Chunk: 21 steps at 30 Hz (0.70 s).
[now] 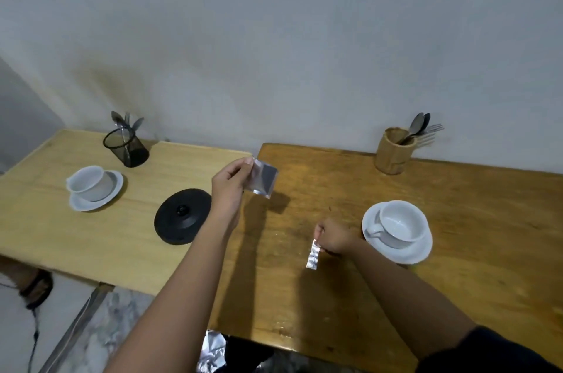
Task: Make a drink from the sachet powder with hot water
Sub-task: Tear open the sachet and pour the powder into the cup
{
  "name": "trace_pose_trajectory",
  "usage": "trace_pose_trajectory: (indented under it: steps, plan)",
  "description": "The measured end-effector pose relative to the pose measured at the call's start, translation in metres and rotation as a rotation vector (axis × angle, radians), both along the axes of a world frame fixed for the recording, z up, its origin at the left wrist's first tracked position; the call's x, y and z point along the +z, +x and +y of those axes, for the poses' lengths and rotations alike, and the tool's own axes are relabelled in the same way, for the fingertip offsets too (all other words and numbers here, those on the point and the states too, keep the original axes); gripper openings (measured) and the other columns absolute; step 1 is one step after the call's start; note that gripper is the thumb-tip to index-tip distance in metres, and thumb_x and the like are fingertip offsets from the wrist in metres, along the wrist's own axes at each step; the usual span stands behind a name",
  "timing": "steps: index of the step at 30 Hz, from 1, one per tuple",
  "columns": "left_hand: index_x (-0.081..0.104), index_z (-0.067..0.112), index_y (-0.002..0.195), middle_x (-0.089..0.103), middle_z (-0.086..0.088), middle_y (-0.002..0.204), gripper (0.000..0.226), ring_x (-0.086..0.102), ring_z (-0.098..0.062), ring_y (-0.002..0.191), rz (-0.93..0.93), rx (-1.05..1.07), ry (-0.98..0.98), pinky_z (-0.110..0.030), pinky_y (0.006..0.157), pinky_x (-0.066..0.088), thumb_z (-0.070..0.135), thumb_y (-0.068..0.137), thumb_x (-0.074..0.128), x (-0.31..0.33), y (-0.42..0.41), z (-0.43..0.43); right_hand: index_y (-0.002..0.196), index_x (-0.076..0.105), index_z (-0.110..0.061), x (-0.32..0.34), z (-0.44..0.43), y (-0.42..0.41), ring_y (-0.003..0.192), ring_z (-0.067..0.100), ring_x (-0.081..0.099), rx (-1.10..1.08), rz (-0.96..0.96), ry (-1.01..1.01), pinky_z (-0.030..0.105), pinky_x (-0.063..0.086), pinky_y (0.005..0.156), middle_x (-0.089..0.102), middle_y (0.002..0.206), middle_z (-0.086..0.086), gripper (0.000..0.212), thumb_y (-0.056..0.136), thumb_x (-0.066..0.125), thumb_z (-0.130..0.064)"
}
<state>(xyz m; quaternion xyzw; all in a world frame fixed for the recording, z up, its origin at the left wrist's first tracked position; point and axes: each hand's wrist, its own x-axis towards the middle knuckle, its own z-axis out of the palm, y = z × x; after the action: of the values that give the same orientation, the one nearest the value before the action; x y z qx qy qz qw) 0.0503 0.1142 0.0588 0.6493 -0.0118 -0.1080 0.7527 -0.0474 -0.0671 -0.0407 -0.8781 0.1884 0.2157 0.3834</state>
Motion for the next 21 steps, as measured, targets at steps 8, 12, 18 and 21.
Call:
trace_pose_trajectory:
  steps: [8,12,18,21]
  plan:
    - [0.069,0.013,0.089,0.065,-0.004,0.093,0.012,0.057,-0.02,0.095,0.022,-0.067,0.03,-0.029,0.084,0.045,0.017,0.088,0.059,0.002,-0.011,-0.028,0.092,0.056,-0.015,0.03,-0.011,-0.006,0.069,0.018,0.058,-0.146,-0.203,0.239,0.027,0.047,0.063,0.057,0.079,0.003,0.013,0.085,0.058,-0.004]
    - [0.069,0.009,0.094,0.066,-0.007,0.095,0.013,0.058,-0.019,0.093,0.026,-0.146,0.009,-0.026,0.08,0.048,0.016,0.088,0.059,0.012,-0.021,-0.072,0.114,0.051,-0.017,0.082,-0.029,-0.012,0.073,0.012,0.06,-0.197,-0.385,0.393,0.014,0.05,0.055,0.06,0.09,-0.001,0.035,0.083,0.068,-0.018]
    - [0.065,0.013,0.08,0.063,-0.002,0.081,0.011,0.058,-0.012,0.08,0.015,-0.235,-0.087,-0.022,0.077,0.046,0.009,0.088,0.058,0.032,-0.053,-0.147,0.1,0.063,-0.007,0.114,-0.063,-0.044,0.072,0.005,0.055,-0.296,-0.609,0.292,0.021,0.045,0.07,0.063,0.082,-0.001,0.023,0.078,0.071,-0.012]
    - [0.064,0.007,0.092,0.062,0.001,0.078,0.008,0.056,-0.01,0.076,-0.019,-0.238,-0.069,-0.018,0.07,0.047,0.009,0.088,0.058,0.035,-0.071,-0.176,0.098,0.063,-0.009,0.116,-0.085,-0.069,0.074,0.007,0.052,-0.286,-0.635,0.27,0.022,0.044,0.072,0.06,0.081,-0.002,0.023,0.077,0.07,-0.003]
